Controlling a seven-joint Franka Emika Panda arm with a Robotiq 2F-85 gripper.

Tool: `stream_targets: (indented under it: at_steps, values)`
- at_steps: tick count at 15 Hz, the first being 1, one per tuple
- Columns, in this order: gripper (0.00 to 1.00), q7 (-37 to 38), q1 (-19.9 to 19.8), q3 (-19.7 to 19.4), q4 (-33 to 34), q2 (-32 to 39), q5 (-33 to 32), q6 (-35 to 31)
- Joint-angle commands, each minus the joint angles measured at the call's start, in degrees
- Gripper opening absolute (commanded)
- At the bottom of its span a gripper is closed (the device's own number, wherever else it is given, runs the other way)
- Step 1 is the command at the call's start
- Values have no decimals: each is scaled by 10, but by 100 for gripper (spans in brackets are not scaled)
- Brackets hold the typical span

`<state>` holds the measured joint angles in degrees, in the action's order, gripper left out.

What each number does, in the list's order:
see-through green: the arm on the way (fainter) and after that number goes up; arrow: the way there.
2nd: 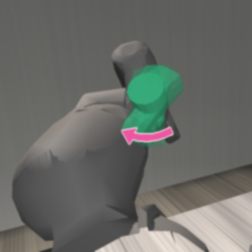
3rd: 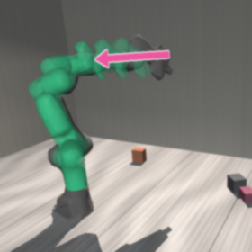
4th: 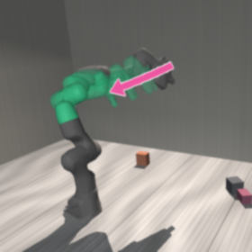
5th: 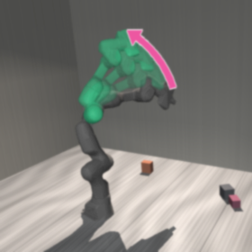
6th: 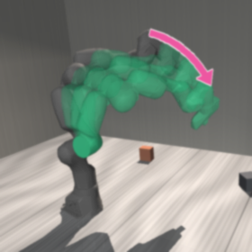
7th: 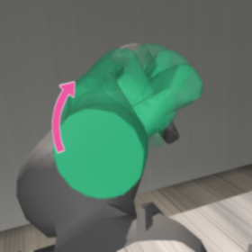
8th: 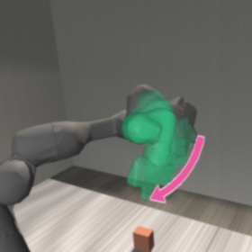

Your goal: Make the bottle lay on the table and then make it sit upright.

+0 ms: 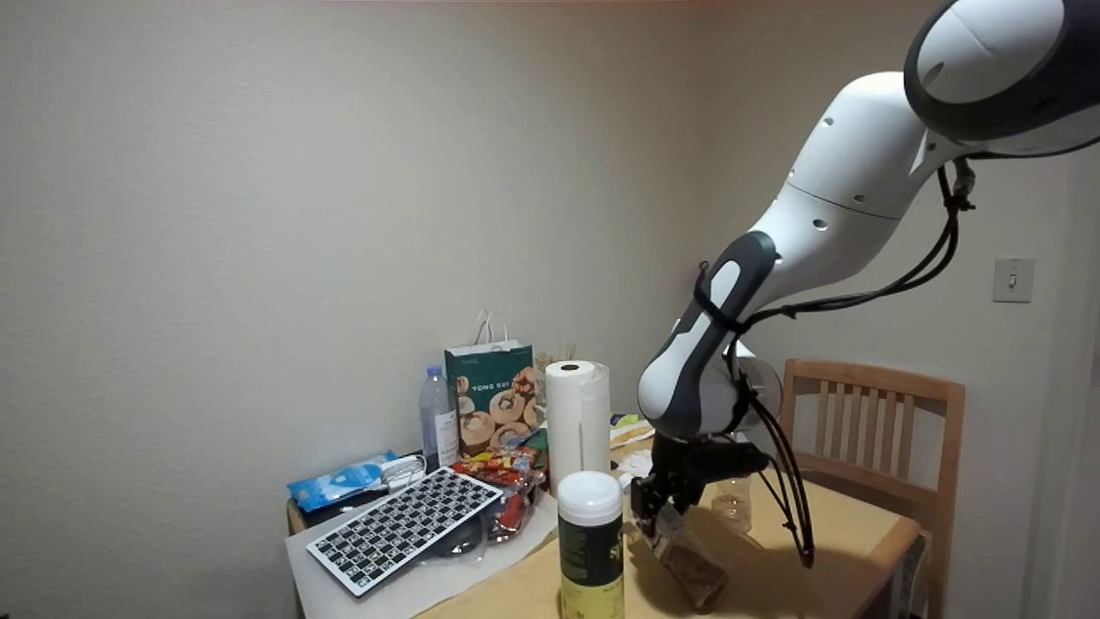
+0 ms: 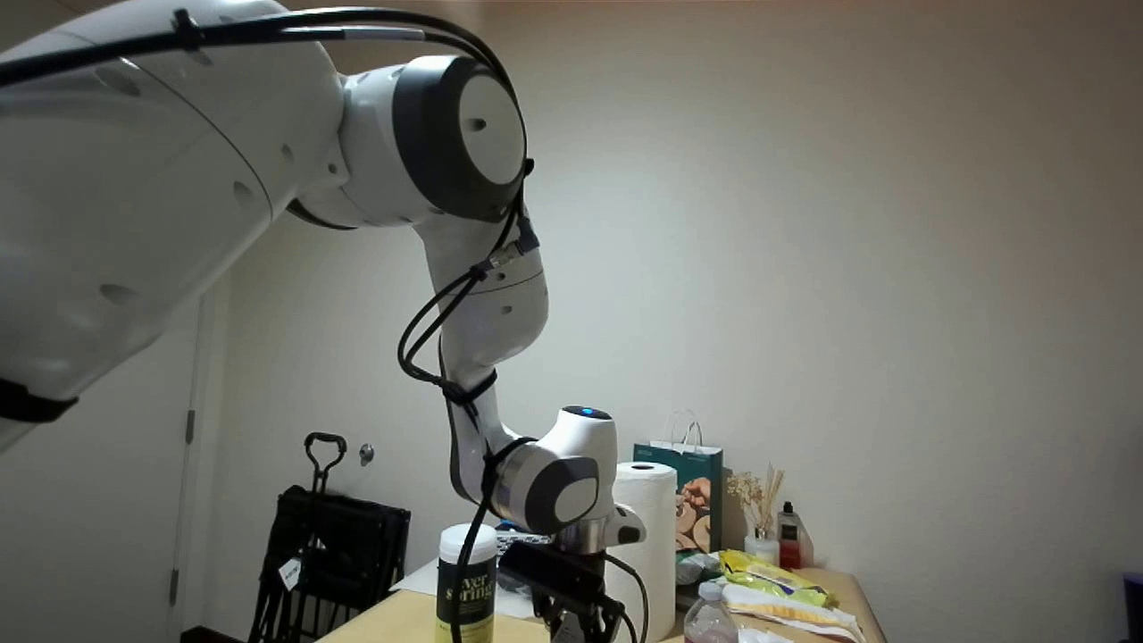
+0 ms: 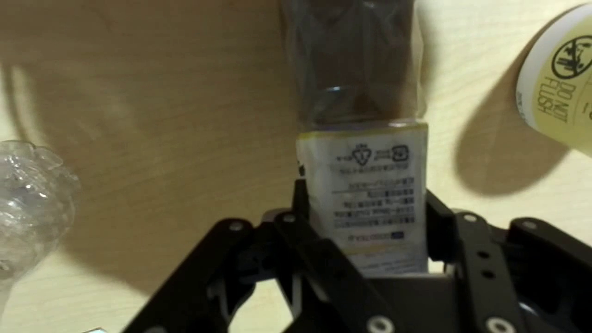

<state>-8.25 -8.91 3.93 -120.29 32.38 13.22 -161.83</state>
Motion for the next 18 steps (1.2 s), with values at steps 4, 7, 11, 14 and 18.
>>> stream_targets:
  at_steps: [4,7,11,14,18]
  values:
    - [53,19,-10,11,-28,-12,1,-37]
    - [28,12,-13,32,-65,-18,13,-172]
    - [28,49,-12,51,-87,2,-21,-353]
    - [28,92,28,9,-23,5,-33,-370]
    - [28,113,59,-33,87,44,-30,-364]
